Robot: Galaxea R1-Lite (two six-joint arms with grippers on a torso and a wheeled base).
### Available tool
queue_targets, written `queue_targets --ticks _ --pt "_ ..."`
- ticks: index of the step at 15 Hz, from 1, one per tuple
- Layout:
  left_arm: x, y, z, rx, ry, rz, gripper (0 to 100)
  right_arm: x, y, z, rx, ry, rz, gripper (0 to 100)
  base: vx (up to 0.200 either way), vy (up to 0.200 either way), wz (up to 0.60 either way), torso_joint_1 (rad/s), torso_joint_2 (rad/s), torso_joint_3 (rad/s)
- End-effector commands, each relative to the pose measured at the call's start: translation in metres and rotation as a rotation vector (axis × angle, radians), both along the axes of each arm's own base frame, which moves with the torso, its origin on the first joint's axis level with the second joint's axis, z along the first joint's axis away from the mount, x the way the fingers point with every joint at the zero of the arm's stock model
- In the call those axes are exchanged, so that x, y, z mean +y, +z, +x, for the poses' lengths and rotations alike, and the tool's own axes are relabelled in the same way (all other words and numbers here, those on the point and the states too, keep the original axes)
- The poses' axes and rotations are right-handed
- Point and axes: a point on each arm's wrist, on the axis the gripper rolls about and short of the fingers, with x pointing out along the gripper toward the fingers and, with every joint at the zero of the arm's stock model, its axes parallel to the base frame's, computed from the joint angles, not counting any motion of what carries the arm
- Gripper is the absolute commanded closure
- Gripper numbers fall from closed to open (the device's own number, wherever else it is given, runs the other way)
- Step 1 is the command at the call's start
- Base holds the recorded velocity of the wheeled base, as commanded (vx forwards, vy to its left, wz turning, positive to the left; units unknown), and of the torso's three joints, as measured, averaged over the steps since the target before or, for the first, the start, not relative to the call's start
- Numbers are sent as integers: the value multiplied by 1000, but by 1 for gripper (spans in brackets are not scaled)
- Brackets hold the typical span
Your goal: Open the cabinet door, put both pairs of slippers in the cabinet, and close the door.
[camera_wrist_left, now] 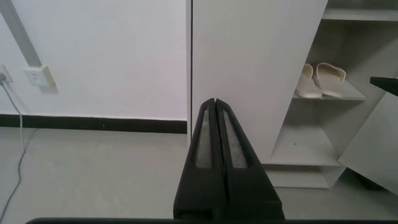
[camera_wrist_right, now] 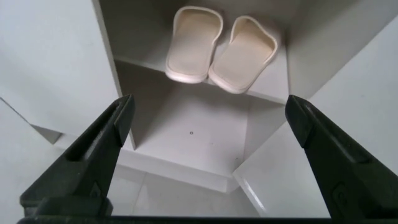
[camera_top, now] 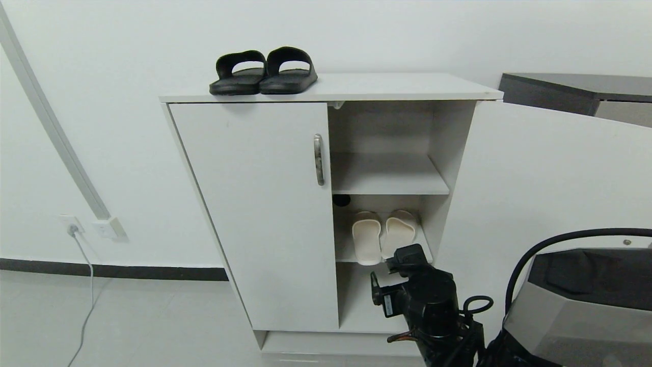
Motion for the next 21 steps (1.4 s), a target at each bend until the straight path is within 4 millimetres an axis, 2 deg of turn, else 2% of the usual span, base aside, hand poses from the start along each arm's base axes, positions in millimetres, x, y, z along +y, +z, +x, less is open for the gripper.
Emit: queue_targets --ticks 1,15,21 --pt "0 0 0 1 1 3 100 0 -2 0 3 0 -3 0 0 0 0 0 0 0" --pt "0 0 0 1 -1 -2 100 3 -12 2 -12 1 -1 0 0 0 0 1 6 12" --pt "0 0 0 1 -1 -3 100 2 -12 3 -17 -1 4 0 0 200 0 7 1 2"
